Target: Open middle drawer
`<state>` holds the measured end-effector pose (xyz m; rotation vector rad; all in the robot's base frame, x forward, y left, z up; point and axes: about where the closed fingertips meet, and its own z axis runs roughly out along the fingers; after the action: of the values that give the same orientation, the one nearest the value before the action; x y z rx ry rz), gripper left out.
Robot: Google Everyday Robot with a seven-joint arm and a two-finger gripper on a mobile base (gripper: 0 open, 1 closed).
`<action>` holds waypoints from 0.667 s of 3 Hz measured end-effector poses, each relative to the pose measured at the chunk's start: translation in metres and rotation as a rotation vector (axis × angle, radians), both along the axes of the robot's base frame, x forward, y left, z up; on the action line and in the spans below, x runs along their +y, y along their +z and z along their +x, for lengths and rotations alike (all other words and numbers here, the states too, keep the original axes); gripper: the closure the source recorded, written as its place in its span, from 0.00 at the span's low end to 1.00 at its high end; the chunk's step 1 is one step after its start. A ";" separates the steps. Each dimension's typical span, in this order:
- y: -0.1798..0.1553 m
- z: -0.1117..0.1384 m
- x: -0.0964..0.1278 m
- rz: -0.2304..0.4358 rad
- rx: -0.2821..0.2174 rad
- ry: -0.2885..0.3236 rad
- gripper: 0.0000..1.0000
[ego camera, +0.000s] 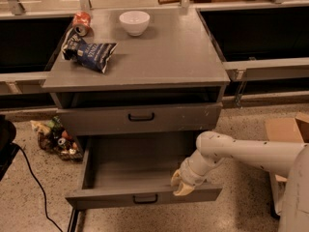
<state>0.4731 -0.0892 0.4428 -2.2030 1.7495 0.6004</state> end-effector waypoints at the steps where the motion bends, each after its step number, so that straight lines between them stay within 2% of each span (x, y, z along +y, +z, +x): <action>1: 0.006 -0.007 0.000 -0.012 -0.017 0.004 0.11; 2: 0.031 -0.027 -0.001 -0.031 -0.076 -0.005 0.00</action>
Offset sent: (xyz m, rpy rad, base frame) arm -0.0644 -0.0035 0.0704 -0.0686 -0.1585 -0.0059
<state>0.4457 -0.0897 0.4736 -2.2109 1.7374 0.4840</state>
